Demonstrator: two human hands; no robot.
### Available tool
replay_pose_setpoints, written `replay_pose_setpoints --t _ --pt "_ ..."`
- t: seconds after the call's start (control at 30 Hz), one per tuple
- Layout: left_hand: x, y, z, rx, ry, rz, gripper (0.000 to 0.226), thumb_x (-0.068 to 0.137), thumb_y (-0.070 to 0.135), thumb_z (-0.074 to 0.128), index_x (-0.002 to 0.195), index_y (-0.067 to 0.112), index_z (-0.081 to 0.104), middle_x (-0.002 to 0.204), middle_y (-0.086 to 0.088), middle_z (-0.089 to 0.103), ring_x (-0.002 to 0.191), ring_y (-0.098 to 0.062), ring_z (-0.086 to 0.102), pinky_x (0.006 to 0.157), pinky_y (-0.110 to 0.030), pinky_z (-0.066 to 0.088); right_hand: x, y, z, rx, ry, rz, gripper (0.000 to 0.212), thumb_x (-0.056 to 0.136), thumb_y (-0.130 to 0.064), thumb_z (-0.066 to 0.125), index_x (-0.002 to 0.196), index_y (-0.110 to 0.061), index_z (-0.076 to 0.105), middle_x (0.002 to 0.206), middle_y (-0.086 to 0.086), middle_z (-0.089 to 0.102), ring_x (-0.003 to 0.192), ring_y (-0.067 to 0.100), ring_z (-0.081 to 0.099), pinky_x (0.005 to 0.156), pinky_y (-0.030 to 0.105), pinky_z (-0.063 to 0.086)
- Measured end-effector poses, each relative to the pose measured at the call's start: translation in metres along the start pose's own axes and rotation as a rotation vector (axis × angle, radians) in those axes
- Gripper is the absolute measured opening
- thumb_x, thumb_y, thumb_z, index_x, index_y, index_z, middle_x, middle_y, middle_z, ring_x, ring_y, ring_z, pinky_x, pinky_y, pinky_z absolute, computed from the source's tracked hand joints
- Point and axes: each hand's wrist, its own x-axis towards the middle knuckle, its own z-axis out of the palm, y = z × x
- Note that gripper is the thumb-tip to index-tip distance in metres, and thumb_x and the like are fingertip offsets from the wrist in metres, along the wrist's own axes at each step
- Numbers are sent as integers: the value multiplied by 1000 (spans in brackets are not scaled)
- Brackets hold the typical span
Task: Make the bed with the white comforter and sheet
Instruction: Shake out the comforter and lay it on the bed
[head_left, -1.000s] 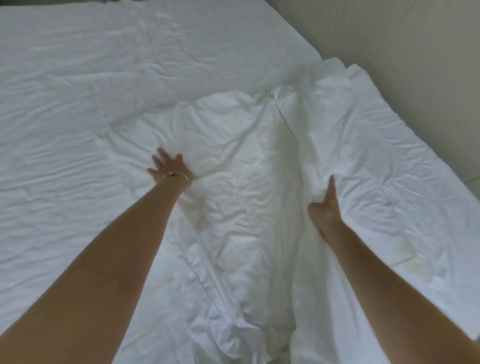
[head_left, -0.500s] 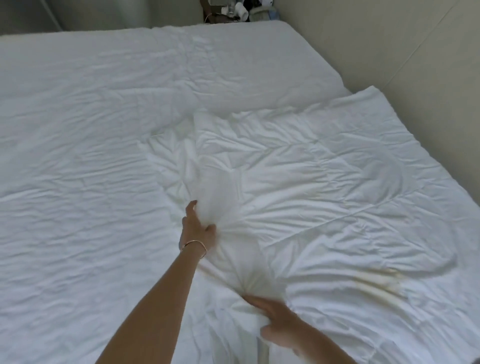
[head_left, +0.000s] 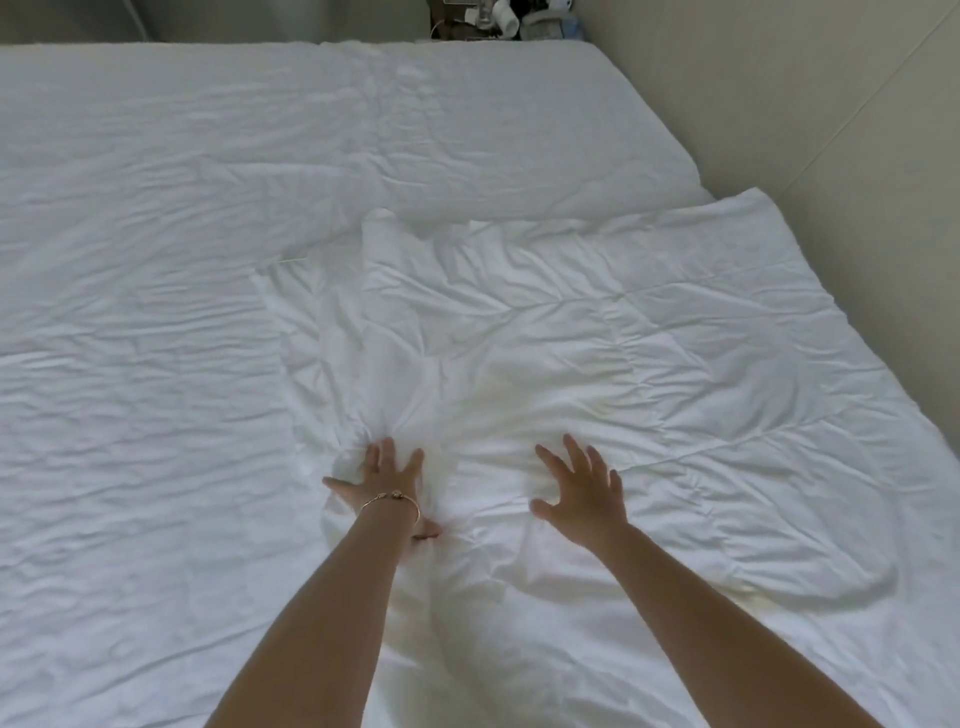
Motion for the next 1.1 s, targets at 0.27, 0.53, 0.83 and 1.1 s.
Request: replay_pose_setpoints --t 0.27,0.53,0.83,1.1 --pt "-11 160 -25 -396 236 -30 72 97 52 29 151 32 -14 158 -4 -24 146 -32 -16 109 -69 3 67 117 -42 -105 -285 -35 96 81 -66 60 143 -60 -14 155 -20 -31 147 26 -22 111 70 11" --pt "-27 174 58 -163 339 26 73 71 73 -14 137 45 -32 159 -2 -24 146 -25 -21 109 -64 -9 47 148 -11 -159 -161 -206 78 91 -68 41 148 -52 -10 160 -13 -20 150 22 -13 116 58 9" --pt "1 99 -42 -276 616 17 62 96 44 46 151 30 20 150 -2 30 137 -23 29 107 -38 28 63 60 -43 66 133 -309 41 93 -42 57 129 -24 58 144 0 40 128 23 42 100 35 41" --pt "93 17 -139 -866 457 -310 137 60 64 78 147 35 -23 161 -3 -5 146 -31 15 111 -56 26 175 -62 -92 -87 -24 -520 91 86 -53 64 152 -47 1 163 -12 -8 150 19 -2 117 58 14"
